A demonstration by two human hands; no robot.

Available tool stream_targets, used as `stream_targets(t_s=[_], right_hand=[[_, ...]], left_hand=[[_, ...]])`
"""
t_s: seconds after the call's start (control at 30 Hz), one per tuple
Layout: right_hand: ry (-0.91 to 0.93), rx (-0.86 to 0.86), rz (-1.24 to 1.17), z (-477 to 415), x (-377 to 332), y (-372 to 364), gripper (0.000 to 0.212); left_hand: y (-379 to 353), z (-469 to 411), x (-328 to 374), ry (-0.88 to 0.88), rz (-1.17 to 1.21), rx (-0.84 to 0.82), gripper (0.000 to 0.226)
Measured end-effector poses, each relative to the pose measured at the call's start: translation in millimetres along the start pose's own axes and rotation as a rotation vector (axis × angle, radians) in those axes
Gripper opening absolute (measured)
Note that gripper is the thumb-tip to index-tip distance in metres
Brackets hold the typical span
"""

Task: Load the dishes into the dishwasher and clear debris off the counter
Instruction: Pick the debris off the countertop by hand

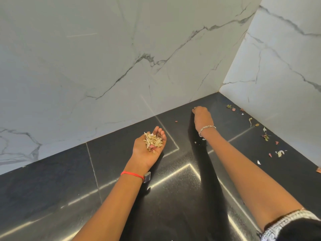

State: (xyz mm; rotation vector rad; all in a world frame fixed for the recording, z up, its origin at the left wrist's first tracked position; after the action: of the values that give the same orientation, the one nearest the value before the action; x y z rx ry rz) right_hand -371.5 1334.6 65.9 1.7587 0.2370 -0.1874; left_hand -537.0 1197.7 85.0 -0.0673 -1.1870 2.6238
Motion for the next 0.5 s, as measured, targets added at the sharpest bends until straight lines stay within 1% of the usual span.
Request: stream_targets(t_s=[0.03, 0.1, 0.2, 0.27, 0.4, 0.5], right_hand=[[-0.018, 0.052, 0.013, 5.5, -5.0, 1.6, 0.029], [-0.002, 0.086, -0.031, 11.0, -12.2, 2.8, 0.027], [0.062, 0.057, -0.321, 16.5, -30.2, 3.4, 0.022], [0.158, 0.02, -0.404, 23.7, -39.9, 2.7, 0.021], [0.381, -0.062, -0.298, 38.4, -38.4, -2.9, 0.028], [0.447, -0.123, -0.254, 47.9, -27.3, -1.0, 0.031]], left_hand=[[0.7, 1.1, 0.4, -0.005, 0.001, 0.004, 0.041], [1.5, 4.2, 0.9, -0.012, 0.002, 0.003, 0.042], [2.5, 7.1, 2.4, -0.018, -0.001, 0.006, 0.042], [3.3, 7.0, 3.9, -0.029, 0.0, 0.011, 0.041], [4.6, 8.3, 4.5, -0.031, -0.011, 0.012, 0.039], [4.4, 11.8, 3.5, -0.036, -0.015, 0.016, 0.04]])
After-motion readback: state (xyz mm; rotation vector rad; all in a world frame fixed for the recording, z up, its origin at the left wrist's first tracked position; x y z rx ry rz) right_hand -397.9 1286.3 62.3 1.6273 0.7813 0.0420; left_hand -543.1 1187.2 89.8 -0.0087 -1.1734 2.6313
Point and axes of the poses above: each hand's wrist, its own z-axis away from the middle knuckle, its own y-axis out of the back of the hand, x = y × z, the point moved 1 cm from there along -z, towards the middle knuckle, and after that the axes turned 9 degrees about x, right-handed, at the moved point
